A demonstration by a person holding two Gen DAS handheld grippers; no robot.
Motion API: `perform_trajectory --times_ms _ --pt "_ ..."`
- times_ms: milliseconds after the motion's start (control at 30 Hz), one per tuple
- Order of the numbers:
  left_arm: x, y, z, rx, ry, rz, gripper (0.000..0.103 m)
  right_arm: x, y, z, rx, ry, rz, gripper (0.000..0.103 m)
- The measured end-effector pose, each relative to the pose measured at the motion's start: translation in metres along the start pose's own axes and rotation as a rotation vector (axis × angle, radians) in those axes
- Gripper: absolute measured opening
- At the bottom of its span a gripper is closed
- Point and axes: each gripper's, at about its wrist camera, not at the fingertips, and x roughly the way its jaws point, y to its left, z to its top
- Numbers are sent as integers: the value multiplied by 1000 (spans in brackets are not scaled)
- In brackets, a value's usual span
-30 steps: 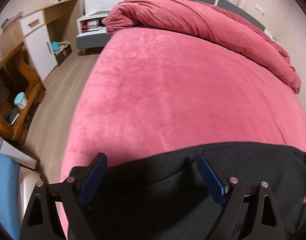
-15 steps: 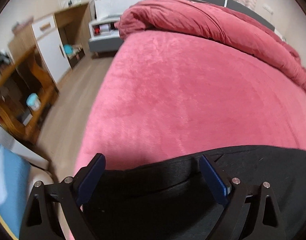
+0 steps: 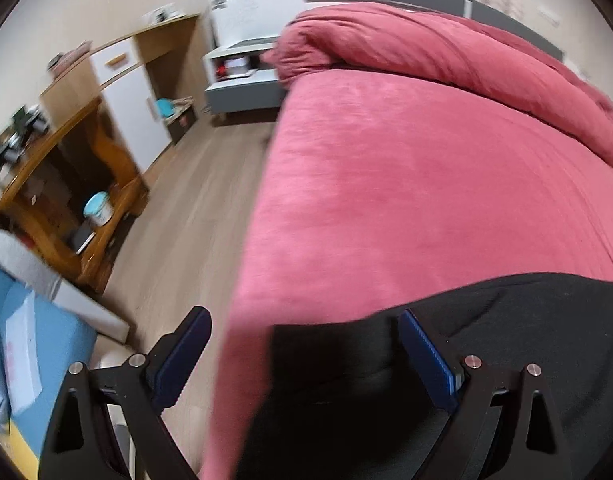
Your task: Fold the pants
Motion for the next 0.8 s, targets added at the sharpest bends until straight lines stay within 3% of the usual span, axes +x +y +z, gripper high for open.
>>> perform_trajectory --times_ms 133,233,367,500,600,633,733,767,800 --pt "0 40 -3 -104 29 -85 95 -4 -6 -9 -14 -19 35 37" --pt "-2 70 -4 -204 32 -182 95 -8 -13 -17 -8 -25 61 29" --pt "0 83 -5 -249 83 -278 95 -11 -22 -20 -6 -32 78 27" --pt "1 71 -6 -227 152 -425 94 -17 -22 -26 -4 -44 67 27" --pt "6 60 -4 -232 210 -483 92 -19 -20 -28 -2 -46 63 27" --pt "10 57 -3 -245 227 -492 89 -19 -19 -28 0 -46 64 27" --pt "20 53 -1 -296 268 -511 59 -23 -19 -30 3 -48 66 27" --pt "23 50 0 -306 273 -491 44 -24 -18 -30 3 -49 66 27" --pt "25 48 2 -300 278 -456 35 -24 -16 -30 1 -48 66 27"
